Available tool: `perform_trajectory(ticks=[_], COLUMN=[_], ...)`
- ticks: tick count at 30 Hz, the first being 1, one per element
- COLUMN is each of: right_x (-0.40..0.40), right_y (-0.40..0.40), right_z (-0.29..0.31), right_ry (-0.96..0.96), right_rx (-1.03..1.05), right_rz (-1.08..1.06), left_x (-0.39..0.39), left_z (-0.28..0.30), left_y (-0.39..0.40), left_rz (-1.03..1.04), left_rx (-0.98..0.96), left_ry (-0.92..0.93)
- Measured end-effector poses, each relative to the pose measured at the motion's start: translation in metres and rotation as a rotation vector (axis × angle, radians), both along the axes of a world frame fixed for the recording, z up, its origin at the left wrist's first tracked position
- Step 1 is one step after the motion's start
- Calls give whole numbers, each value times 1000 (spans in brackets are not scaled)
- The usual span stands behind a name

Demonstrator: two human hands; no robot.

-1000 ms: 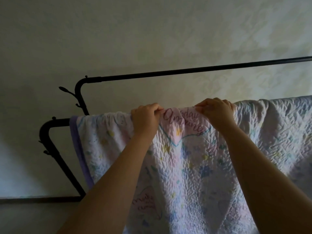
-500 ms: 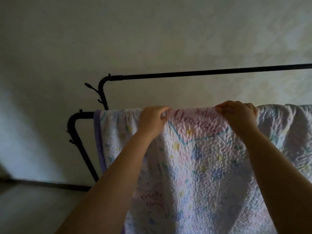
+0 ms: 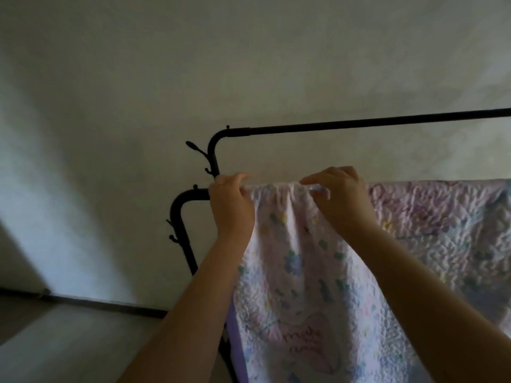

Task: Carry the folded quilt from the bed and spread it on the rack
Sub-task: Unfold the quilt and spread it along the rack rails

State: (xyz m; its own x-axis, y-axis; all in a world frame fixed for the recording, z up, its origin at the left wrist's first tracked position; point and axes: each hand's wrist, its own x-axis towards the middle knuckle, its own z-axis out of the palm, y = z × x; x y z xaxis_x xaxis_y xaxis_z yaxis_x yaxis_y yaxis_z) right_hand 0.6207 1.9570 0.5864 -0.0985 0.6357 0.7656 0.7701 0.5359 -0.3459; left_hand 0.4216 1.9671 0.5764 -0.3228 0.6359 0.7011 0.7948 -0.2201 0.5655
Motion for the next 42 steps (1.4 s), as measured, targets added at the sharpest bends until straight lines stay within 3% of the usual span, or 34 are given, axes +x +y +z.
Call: perform_trajectory(ticks=[3,11,17,19,22,24,27,31,42], right_x=[-52,-135,-148,-147,-144,-142,-143,-145,-155], right_y=[9,17,13,13,17,19,20,19,34], right_z=[0,-8,-8,-4,-2,-6,-14,-14,0], right_ry=[-9,0,63,76,19,-24,-63,-7,-9], right_rx=[-61,-141,-95,-93,-161,-232,-275,-244,-193], right_rz=[0,-114,-217,-227,-242,-261,-278,-328,-380], left_x=[-39,-62,-87,-104,-137,-163,-186,-190,-195], left_z=[-10,-10,22,34,38,27,8,6,-1], left_y=[-2,-1,11,17,30,37,38,38,40], left_rz=[22,-264,-327,-319,-128,-42,-99,-109,-103], left_rx=[-18,-184,-326,-256,-105,-165,-361,-400,-242], left_ry=[-167,-394,-173,-213,-349,-410,-332,-239,-214])
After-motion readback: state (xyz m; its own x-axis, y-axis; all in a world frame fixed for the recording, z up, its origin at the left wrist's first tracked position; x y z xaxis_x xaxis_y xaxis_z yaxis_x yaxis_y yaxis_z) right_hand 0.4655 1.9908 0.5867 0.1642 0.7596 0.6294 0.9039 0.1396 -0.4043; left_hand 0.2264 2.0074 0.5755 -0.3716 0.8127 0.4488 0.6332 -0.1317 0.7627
